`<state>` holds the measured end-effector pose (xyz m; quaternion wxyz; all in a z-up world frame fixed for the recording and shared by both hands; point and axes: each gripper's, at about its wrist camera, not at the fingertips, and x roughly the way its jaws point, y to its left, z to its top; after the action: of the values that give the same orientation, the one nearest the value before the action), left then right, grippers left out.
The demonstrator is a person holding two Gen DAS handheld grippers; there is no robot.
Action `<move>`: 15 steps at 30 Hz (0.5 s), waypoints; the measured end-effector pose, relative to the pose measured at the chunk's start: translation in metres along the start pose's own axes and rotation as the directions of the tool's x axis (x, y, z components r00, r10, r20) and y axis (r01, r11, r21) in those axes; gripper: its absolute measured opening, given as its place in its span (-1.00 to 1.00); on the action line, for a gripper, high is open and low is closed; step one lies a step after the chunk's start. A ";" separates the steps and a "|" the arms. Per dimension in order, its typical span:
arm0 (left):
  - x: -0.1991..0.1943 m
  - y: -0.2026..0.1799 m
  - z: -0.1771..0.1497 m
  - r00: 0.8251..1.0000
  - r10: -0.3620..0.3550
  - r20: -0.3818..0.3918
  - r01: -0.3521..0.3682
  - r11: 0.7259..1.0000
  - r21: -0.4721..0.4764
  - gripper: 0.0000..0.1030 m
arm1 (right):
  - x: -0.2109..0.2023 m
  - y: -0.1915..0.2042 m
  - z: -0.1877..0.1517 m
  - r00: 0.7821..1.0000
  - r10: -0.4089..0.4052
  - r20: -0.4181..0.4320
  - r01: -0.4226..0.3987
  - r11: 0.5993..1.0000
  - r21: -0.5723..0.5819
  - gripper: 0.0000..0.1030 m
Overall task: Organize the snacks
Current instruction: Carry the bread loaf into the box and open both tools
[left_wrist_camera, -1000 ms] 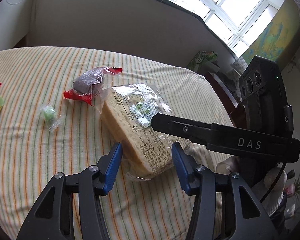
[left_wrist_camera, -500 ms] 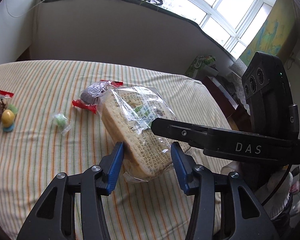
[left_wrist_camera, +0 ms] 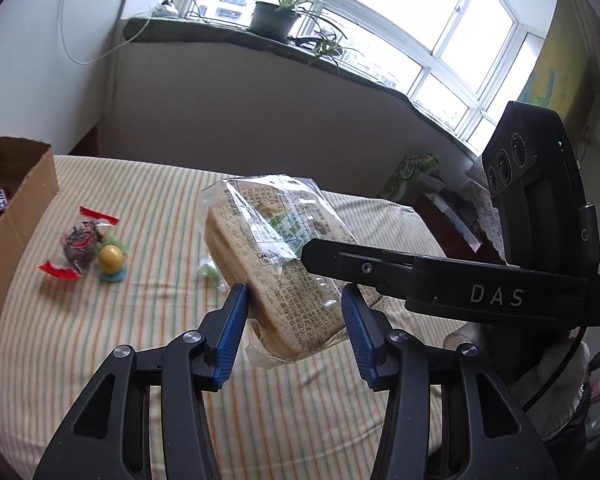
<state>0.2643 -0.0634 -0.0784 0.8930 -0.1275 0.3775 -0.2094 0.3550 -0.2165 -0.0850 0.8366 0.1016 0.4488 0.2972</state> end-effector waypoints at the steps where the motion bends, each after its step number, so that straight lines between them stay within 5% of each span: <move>1: -0.003 0.004 0.001 1.000 0.006 0.008 -0.006 1.000 -0.006 -0.09 | 0.003 0.008 0.002 1.000 0.003 -0.002 -0.003 1.000 -0.011 -0.07; 15: -0.070 0.091 0.003 0.990 0.101 0.096 -0.091 0.990 -0.106 -0.09 | 0.064 0.120 0.026 0.997 0.059 -0.055 -0.067 0.986 -0.151 -0.07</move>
<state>0.2481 0.0494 -0.0680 0.9124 -0.1647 0.3476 -0.1398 0.3545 -0.0804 -0.0616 0.8207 0.0438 0.4421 0.3594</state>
